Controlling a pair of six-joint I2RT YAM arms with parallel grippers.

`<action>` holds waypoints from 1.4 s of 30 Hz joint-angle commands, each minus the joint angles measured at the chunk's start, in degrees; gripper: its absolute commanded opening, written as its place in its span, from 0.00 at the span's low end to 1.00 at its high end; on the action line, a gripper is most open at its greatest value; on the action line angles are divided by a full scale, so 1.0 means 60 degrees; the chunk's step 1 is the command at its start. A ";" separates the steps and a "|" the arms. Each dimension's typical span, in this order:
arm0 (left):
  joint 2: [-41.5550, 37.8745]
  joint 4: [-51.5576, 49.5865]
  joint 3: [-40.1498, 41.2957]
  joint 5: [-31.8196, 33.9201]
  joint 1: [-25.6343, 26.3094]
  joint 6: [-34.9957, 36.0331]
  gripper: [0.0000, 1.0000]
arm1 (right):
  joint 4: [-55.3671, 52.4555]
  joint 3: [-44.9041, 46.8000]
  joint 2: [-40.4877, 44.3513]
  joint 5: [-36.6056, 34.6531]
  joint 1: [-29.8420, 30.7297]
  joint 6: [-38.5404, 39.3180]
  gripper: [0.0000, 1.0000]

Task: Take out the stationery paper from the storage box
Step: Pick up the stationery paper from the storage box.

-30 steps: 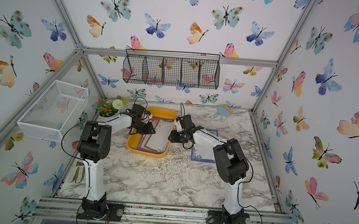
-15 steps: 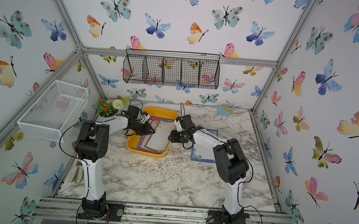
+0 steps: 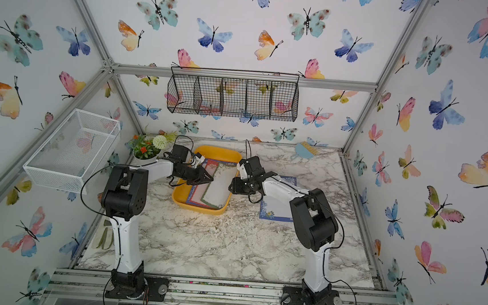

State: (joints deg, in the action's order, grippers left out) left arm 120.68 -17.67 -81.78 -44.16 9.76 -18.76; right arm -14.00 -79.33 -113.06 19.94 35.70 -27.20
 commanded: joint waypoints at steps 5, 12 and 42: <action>0.0228 -0.0550 -0.0280 0.0212 0.0064 0.0490 0.31 | 0.0162 0.0141 -0.0108 0.0074 0.0055 -0.0052 0.45; 0.0518 -0.0896 -0.0470 0.0428 0.0190 0.0767 0.32 | 0.0189 0.0087 -0.0130 0.0091 0.0055 -0.0041 0.45; -0.3329 -0.1038 -0.0407 0.1470 0.0219 0.2219 0.00 | 0.1048 0.0760 0.2032 -0.0804 0.0055 0.0286 0.60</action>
State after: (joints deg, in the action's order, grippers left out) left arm 108.31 -23.90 -84.31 -36.88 10.90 -9.13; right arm -10.59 -75.50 -104.77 17.23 35.70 -26.96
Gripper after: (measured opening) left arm 0.047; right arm 0.596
